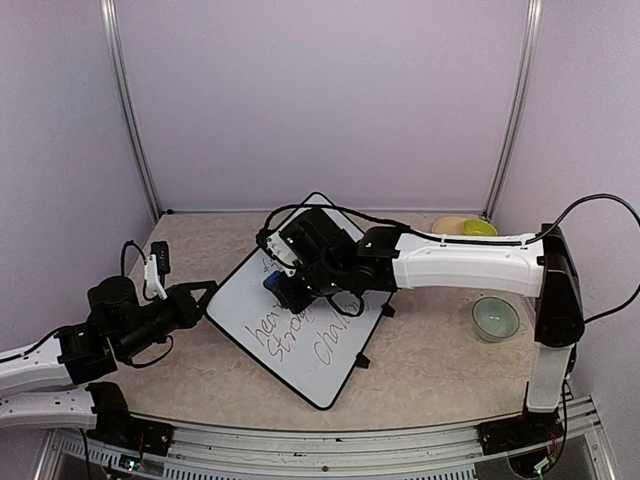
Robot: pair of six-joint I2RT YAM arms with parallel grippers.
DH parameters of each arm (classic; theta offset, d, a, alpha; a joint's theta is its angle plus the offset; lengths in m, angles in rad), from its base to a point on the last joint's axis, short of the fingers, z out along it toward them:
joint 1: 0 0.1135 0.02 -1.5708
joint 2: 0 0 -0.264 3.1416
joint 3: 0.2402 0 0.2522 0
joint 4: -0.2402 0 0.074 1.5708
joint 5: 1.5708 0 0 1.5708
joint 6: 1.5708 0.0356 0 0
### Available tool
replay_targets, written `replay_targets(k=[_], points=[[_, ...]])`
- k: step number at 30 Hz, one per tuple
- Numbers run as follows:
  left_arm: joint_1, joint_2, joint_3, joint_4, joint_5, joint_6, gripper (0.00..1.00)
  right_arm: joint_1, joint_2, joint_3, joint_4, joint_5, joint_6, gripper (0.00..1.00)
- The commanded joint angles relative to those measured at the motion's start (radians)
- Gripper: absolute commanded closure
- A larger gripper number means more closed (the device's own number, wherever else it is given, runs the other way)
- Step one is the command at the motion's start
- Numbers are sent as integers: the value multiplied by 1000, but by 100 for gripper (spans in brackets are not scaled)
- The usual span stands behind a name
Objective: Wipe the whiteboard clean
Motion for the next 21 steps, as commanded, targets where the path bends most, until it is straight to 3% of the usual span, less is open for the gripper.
replay_targets(k=[1,9,21], points=[[-10,1,4,-48,56,21,100,-93,15,-59,-60,39,3,78],[-10,12,15,-47,60,25,100,-61,26,-15,-32,-16,-62,78],[-10,38,33,-33,69,27,100,-21,90,196,-96,-17,-107,77]])
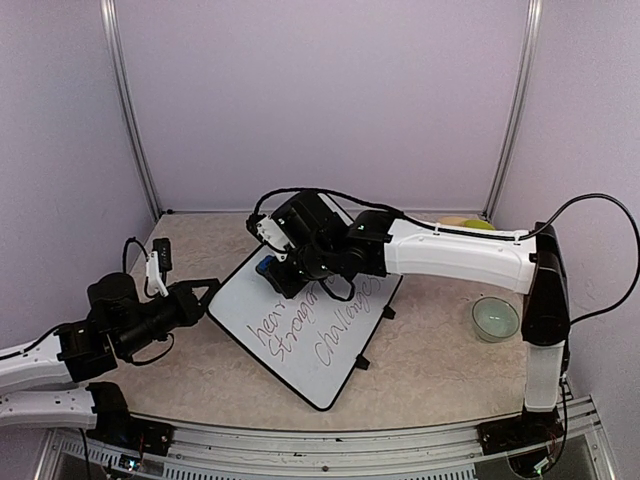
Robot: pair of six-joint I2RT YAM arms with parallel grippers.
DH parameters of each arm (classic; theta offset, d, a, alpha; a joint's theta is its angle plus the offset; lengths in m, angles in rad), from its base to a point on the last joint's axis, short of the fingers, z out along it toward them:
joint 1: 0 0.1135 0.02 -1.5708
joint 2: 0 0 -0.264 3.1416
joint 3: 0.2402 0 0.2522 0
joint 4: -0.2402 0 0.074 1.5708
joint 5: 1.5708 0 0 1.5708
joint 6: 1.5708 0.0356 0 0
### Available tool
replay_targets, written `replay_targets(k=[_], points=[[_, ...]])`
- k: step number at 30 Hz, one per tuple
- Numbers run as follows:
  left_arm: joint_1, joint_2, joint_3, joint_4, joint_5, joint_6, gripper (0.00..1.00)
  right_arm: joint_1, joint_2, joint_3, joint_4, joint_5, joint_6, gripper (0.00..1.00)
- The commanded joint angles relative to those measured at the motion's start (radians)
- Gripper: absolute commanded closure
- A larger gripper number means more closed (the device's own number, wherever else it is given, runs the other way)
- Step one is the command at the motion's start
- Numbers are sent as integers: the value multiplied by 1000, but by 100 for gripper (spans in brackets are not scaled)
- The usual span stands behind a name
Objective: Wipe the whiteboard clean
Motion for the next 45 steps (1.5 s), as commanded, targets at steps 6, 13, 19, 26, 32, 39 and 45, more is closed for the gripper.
replay_targets(k=[6,13,19,26,32,39,45], points=[[-9,24,39,-54,51,38,88,1,14,-17,-46,7,-6,78],[7,45,108,-96,34,93,55,-10,-130,-192,-15,50,20,77],[104,90,222,-114,132,134,48,-40,-233,-289,-6,63,35,77],[302,210,376,-175,354,151,42,-46,-247,-316,-11,63,53,77],[339,314,469,-234,510,228,38,-46,-285,-295,-55,51,55,77],[387,416,491,-213,717,266,37,-41,-275,-228,-108,31,45,77],[389,460,488,-186,743,276,43,-23,-194,-93,-144,52,5,77]])
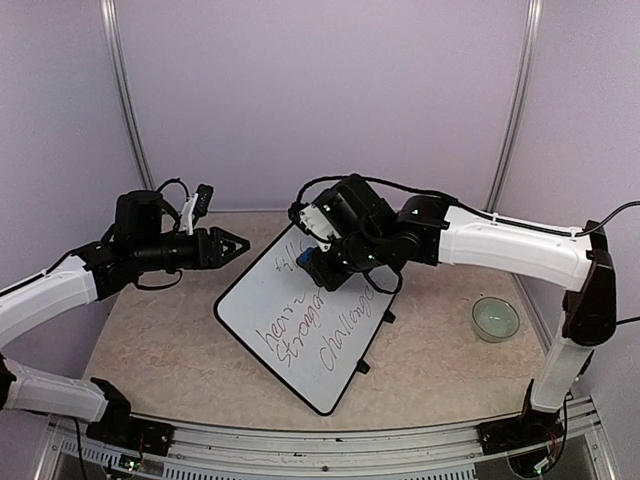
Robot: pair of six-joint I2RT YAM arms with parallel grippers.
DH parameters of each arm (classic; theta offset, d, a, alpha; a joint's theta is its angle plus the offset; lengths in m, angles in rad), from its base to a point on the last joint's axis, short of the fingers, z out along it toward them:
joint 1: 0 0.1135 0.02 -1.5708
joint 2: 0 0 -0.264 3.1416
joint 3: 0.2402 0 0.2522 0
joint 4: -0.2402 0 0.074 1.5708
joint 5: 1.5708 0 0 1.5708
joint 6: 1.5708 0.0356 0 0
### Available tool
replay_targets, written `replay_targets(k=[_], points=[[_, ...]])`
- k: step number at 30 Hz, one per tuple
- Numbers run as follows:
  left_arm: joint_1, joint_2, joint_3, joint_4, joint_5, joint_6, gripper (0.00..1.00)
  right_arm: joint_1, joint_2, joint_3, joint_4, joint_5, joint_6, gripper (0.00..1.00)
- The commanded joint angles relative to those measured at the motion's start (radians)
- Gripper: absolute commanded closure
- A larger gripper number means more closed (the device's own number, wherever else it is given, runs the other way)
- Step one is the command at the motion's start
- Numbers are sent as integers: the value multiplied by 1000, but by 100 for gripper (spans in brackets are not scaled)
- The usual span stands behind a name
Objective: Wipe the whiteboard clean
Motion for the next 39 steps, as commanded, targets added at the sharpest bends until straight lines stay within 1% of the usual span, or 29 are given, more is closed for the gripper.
replay_targets(k=[1,5,9,13,15,17,21,22,24,28,29,31,33,36,39], points=[[8,9,13,29,77,28,44,21,59,121,-38,16,-36,77],[7,24,3,39,94,21,48,26,106,206,-55,9,-57,76],[-7,45,28,35,106,15,51,26,168,287,-73,0,-80,75],[-61,97,98,-48,29,40,52,26,210,337,-94,-1,-94,75],[-89,124,134,-81,-9,59,53,26,214,333,-90,2,-98,75],[-105,145,163,-101,-34,63,60,26,210,326,-86,-1,-97,75],[-123,183,209,-135,-75,89,78,26,210,316,-85,-7,-100,75],[-126,195,217,-139,-78,93,81,26,208,311,-86,-3,-100,75],[-133,215,221,-140,-77,95,83,26,202,297,-83,-1,-98,75],[-139,213,193,-118,-102,103,82,26,178,246,-64,-13,-98,75],[-135,203,174,-100,-110,105,81,27,173,229,-61,-12,-95,75],[-114,185,151,-71,-108,101,73,26,157,195,-53,-15,-89,75],[-81,161,130,-42,-84,90,71,26,146,162,-44,-25,-82,75],[-56,129,103,-5,-71,91,65,26,134,120,-26,-25,-76,75],[-35,117,90,25,-27,86,62,26,130,103,-26,-14,-66,75]])
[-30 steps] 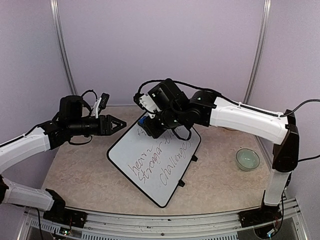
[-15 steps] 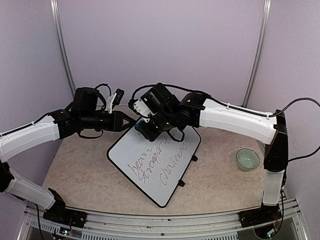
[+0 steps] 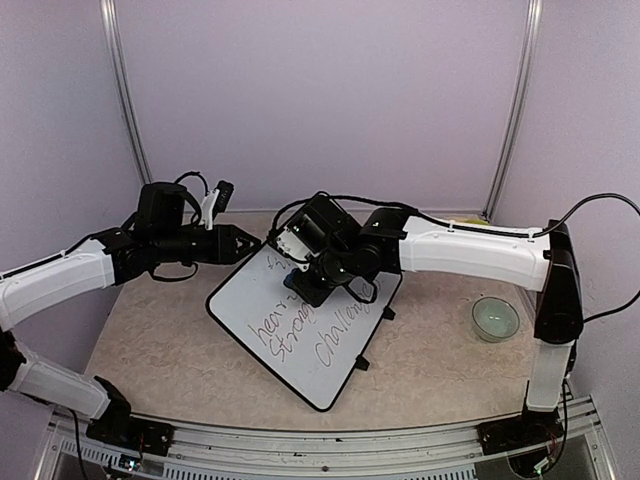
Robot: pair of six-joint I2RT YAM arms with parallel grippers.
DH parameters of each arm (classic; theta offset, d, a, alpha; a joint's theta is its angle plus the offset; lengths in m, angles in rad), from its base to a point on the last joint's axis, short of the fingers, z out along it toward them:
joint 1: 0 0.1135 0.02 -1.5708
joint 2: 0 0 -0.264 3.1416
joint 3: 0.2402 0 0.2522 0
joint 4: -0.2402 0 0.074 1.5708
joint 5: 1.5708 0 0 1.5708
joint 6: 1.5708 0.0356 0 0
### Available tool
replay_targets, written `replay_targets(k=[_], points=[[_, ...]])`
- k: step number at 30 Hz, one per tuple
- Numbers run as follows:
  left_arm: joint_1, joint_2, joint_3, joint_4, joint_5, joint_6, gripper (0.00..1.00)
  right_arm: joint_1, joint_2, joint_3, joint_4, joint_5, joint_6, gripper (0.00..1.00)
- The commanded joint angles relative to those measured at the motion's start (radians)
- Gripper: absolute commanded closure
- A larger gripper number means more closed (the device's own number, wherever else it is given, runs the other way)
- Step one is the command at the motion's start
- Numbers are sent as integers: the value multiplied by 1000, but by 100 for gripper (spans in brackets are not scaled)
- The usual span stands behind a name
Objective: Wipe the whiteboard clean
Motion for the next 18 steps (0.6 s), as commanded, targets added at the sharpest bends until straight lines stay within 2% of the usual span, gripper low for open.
replay_targets(k=[1,7,13,18], points=[[28,-33,-26,76,59,2,61,7,-50,-28,33,-1,19,75],[71,-24,-34,112,125,-12,61,-17,-66,-98,64,-16,30,75],[89,-64,-59,132,96,-12,59,-21,-59,-192,104,-48,58,76],[91,-10,-33,88,96,-12,56,-19,-98,-214,101,-41,65,76]])
